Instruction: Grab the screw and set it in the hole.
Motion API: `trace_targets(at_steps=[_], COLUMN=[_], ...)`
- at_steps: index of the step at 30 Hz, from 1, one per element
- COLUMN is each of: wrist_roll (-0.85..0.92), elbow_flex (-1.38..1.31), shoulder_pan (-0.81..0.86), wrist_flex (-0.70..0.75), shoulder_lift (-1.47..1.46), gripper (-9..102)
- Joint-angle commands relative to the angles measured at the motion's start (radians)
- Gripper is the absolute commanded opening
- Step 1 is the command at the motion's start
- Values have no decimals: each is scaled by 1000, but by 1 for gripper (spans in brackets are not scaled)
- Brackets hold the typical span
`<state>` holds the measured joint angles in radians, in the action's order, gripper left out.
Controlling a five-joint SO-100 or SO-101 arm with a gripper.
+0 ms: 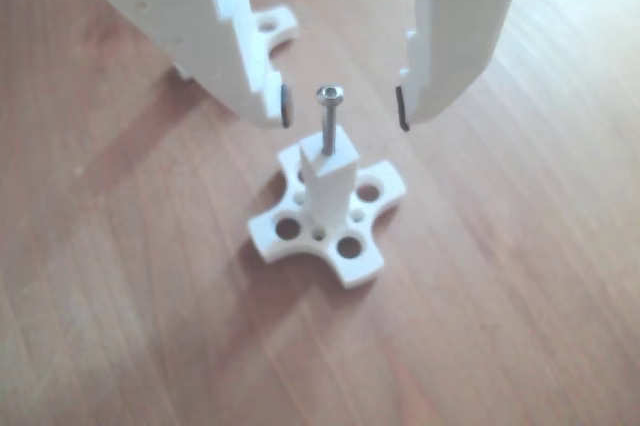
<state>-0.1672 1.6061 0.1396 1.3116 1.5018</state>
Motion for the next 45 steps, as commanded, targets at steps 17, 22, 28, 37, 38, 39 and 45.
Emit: trace_targets(at_steps=[17, 22, 28, 37, 38, 39, 45], wrist_roll=[-2, -3, -5, -9, -9, -11, -12], elbow_flex=[-104, -106, -110, -117, -117, -118, -120], shoulder_pan=[11, 14, 14, 3, 2, -2, -6], wrist_flex=[-5, -14, -17, 3, 5, 8, 9], shoulder_lift=[18, 18, 9, 9, 9, 9, 8], gripper=[10, 9, 7, 7, 7, 7, 7])
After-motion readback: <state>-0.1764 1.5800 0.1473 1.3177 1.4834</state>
